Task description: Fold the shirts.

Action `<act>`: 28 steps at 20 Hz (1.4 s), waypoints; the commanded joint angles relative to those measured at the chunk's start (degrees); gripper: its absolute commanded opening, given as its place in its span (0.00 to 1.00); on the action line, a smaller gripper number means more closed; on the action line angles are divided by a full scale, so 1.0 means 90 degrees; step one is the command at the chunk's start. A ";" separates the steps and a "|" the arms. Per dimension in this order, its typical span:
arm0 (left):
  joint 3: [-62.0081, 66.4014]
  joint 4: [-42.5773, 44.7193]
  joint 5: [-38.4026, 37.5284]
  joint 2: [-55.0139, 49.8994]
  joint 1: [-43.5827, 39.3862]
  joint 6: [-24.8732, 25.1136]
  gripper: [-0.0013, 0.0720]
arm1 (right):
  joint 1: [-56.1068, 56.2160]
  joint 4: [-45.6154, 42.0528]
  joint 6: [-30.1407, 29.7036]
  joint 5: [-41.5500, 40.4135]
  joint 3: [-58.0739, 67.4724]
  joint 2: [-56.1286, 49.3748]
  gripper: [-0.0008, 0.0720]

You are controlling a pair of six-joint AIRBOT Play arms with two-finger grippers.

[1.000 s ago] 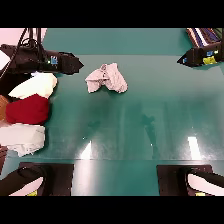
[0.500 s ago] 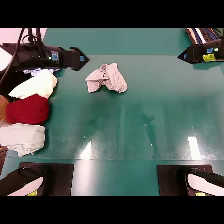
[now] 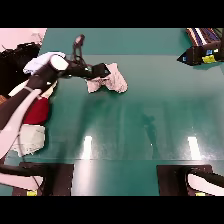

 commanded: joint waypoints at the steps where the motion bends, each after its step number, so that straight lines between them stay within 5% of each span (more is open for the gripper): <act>1: 0.0323 -0.1292 0.0202 -0.1066 -0.0126 0.1032 0.92 | 0.0002 -0.0005 0.0002 0.0124 -0.0002 0.0005 0.03; 3: 0.0532 -0.1287 0.0379 -0.1258 -0.0296 0.1149 0.92 | 0.0002 -0.0019 0.0002 0.0124 -0.0002 0.0005 0.03; 4: 0.0590 -0.1294 0.0503 -0.1256 -0.0335 0.1146 0.80 | 0.0002 -0.0019 0.0002 0.0126 -0.0002 0.0005 0.03; 6: 0.0865 -0.1236 0.0301 -0.1248 -0.0274 0.1156 0.06 | 0.0002 -0.0019 0.0002 0.0138 0.0000 0.0005 0.03; 7: 0.1073 -0.1212 0.0022 -0.1248 -0.0189 0.1144 0.05 | 0.0002 -0.0017 0.0002 0.0158 0.0000 0.0007 0.03; 13: 0.2370 -0.0381 -0.1290 -0.0070 0.0510 0.1078 0.04 | -0.0005 -0.0049 0.0002 -0.0255 0.0000 0.0767 0.03; 19: 0.2497 0.3019 -0.2135 0.2518 0.0019 -0.0240 0.04 | -0.0005 -0.0061 0.0002 -0.1452 0.0000 0.1778 0.03; 25: 0.2222 0.3038 -0.2902 0.2312 -0.1511 -0.0486 0.05 | -0.0005 -0.0053 0.0002 -0.1370 0.0000 0.2025 0.03; 26: 0.2050 0.2975 -0.2798 0.2118 -0.1790 -0.0549 0.10 | -0.0005 -0.0053 0.0002 -0.1287 0.0000 0.2025 0.03; 27: 0.1870 0.2975 -0.2679 0.1899 -0.2052 -0.0578 0.56 | -0.0005 -0.0053 0.0002 -0.1178 0.0000 0.2025 0.03; 28: 0.1734 0.3009 -0.2562 0.1710 -0.2208 -0.0588 0.85 | -0.0005 -0.0053 0.0002 -0.1083 -0.0002 0.2023 0.03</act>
